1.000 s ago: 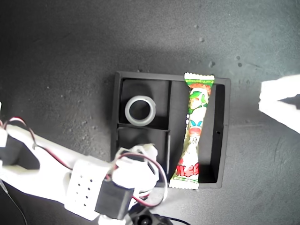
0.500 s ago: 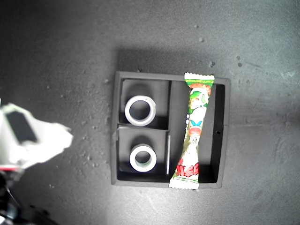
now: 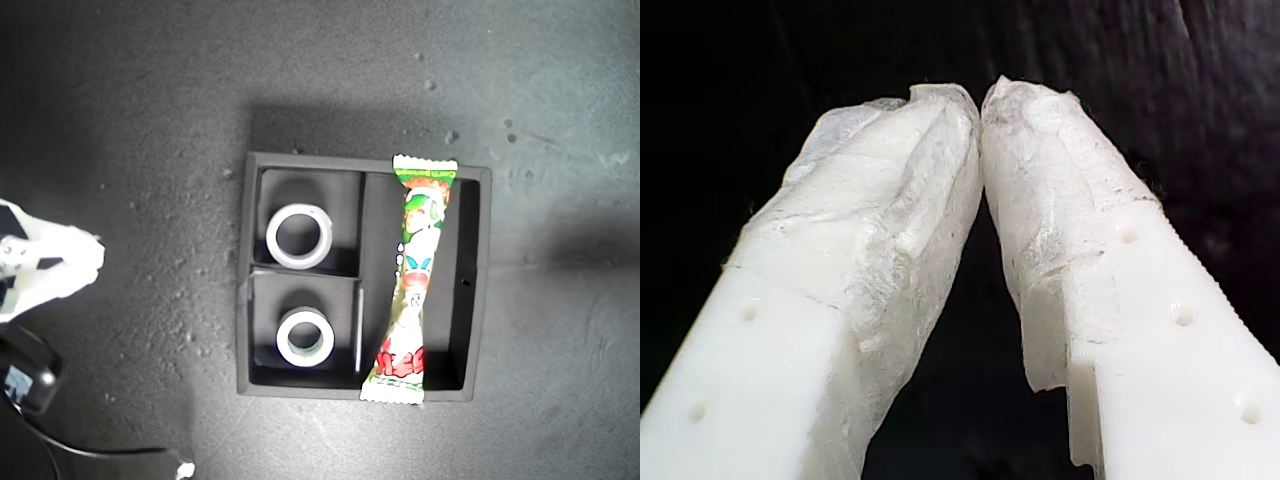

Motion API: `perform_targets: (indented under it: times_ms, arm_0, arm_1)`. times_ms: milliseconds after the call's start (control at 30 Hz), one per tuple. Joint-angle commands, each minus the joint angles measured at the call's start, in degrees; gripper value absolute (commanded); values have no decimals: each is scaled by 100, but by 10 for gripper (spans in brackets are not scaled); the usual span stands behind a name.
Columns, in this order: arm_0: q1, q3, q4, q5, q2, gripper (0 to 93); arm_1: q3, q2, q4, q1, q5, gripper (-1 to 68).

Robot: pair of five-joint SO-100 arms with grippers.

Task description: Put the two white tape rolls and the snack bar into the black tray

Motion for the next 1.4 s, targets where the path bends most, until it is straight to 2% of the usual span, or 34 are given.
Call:
perform_targets:
  times_ms: [0, 200, 367, 600, 800, 900, 967, 1067, 1367]
  arm_0:
    - [44, 633, -114, -123, 809, 1]
    - [220, 1661, 123, -448, 1714, 1]
    - [264, 2180, 132, -598, 1714, 0]
    - [352, 2979, -343, -633, 1705, 2]
    - [334, 2979, 0, -932, 1705, 24]
    - [272, 2979, 387, -949, 1705, 22]
    - [352, 2979, 694, -1389, 1705, 22]
    - [246, 2979, 686, -633, 1705, 22]
    - [264, 2979, 677, -650, 1705, 22]
  arm_1:
    - [809, 255, -193, -97, -123, -7]
    - [1960, 255, -431, -79, -290, -6]
    - [3120, 264, -1187, 70, -475, -6]
    - [3120, 272, -686, -70, -343, -1]
    - [3120, 211, -211, -229, 387, -1]
    - [3120, 193, -158, -123, -281, 0]
    - [3120, 193, -158, -88, -1020, 0]
    - [3120, 237, -158, -97, -1635, 0]
    - [3120, 264, -167, -141, -1635, 0]
